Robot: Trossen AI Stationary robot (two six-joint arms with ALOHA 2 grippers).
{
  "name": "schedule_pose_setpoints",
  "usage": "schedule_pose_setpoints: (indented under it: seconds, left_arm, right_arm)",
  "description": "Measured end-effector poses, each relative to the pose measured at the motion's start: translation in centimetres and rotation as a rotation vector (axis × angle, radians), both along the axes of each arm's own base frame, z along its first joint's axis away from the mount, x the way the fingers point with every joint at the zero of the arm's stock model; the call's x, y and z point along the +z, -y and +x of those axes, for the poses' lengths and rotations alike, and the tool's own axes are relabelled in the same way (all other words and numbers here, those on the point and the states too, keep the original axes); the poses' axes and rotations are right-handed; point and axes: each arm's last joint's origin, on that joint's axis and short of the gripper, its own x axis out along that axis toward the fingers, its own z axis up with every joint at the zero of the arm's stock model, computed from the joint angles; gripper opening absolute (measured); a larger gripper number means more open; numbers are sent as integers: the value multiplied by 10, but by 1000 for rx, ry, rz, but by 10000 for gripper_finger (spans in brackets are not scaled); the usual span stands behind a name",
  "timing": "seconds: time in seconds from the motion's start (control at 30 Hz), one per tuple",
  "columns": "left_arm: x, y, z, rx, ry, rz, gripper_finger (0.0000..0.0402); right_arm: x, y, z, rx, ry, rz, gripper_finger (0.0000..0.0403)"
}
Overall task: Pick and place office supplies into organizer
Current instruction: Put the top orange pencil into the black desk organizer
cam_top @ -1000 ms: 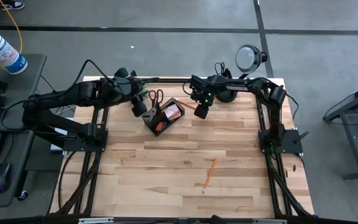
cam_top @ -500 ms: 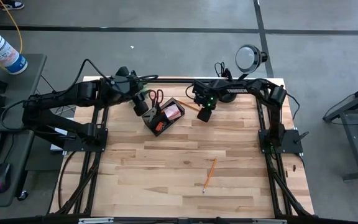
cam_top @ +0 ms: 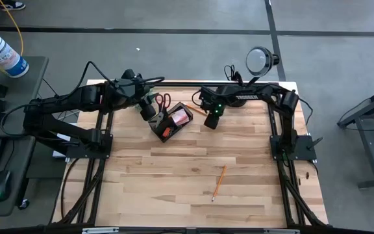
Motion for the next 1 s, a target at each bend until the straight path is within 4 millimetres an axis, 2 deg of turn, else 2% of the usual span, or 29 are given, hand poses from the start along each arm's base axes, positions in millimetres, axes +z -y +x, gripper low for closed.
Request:
schedule_pose_setpoints:
  seconds: [0.27,0.5,0.7,1.0]
  left_arm:
    - [0,0,0,8,8,-6,138]
    - [0,0,0,9,9,-6,138]
    - [0,0,0,10,10,-8,138]
    - [0,0,0,10,9,-8,138]
  right_arm:
    - [0,-13,8,42,6,-26,58]
    - [-6,-13,10,45,1,-12,53]
    - [-11,-13,11,66,-9,-9,8]
    - [-9,-11,10,61,-7,-19,3]
